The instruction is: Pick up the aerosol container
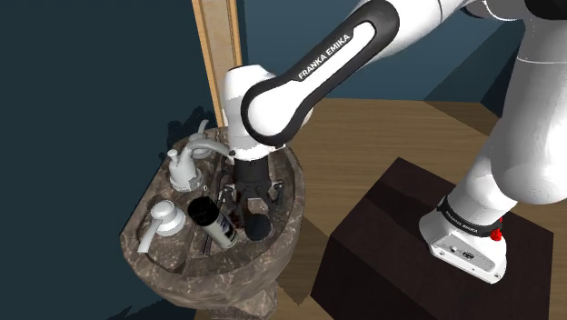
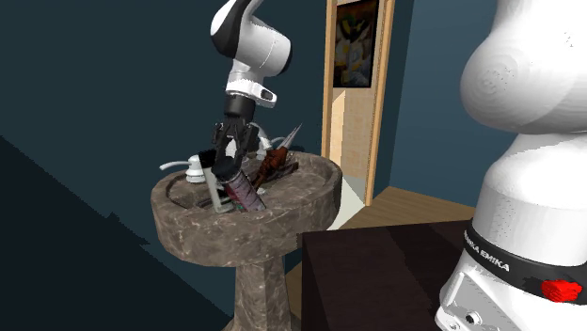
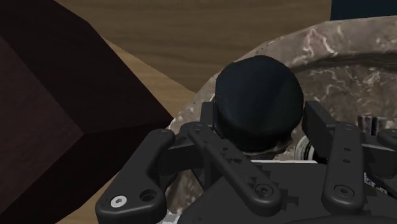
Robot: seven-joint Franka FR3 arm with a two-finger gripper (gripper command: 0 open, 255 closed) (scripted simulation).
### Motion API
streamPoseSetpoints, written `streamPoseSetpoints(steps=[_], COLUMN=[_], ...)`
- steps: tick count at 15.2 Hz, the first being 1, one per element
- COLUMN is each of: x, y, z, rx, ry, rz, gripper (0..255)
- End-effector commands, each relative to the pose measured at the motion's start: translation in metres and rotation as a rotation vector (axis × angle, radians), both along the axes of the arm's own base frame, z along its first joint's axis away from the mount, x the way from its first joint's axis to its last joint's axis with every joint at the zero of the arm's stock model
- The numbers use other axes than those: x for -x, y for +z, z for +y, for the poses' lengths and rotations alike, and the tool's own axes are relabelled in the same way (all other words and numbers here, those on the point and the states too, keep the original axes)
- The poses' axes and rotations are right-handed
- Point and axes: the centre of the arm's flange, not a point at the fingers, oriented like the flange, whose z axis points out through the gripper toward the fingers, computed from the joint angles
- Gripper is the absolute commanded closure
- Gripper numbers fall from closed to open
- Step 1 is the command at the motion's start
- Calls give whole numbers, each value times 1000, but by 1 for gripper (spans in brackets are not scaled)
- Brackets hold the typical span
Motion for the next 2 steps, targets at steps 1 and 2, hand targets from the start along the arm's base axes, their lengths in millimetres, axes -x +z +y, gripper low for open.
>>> streamPoseSetpoints(steps=[1,2], x=[0,0], y=[7,7], z=[1,1], rx=[0,0], ry=[0,0], rz=[0,0], gripper=[255,255])
